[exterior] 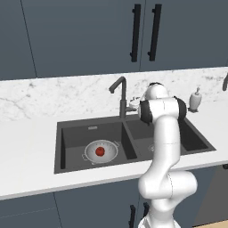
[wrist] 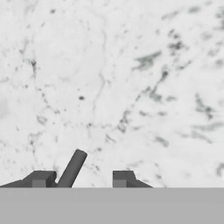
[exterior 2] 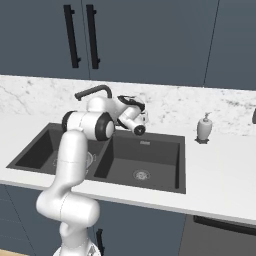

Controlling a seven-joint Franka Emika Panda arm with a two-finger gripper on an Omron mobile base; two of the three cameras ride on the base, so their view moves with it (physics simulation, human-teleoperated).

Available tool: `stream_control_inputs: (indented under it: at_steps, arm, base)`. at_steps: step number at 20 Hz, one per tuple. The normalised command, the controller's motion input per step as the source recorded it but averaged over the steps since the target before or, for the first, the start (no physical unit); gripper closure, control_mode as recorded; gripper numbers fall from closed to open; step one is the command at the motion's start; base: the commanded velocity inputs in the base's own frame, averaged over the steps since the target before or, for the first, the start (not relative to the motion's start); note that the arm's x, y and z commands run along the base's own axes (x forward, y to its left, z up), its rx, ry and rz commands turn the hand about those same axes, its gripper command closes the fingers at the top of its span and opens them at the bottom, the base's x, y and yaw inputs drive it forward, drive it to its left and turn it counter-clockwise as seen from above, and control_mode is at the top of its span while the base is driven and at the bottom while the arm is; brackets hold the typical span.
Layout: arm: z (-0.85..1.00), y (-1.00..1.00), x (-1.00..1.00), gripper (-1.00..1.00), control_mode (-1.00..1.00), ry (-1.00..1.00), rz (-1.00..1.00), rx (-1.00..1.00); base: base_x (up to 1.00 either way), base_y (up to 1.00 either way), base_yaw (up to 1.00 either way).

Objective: Put the colander in the sink, put the apple in the colander, and turn on the sink faucet and pour water over the colander.

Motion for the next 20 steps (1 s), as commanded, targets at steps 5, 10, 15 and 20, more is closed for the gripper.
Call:
stream_control_inputs:
  at_steps: [5,10,15,20]
  arm:
    - [-0.01,-0.77,-0.14,1.0,-1.0,0.01,-0.08,0.01]
    - [0.0,-0.86,-0.17,1.0,-1.0,0.02,-0.04,0.03]
    - [0.0,-0.93,-0.17,1.0,-1.0,0.06,-0.01,0.05]
    - [0.0,-0.96,-0.16,1.0,-1.0,0.09,0.0,0.07]
  base:
    - [0.0,0.0,0.0]
    - [0.0,0.0,0.0]
    - [0.0,0.0,0.0]
    - [0.0,0.0,0.0]
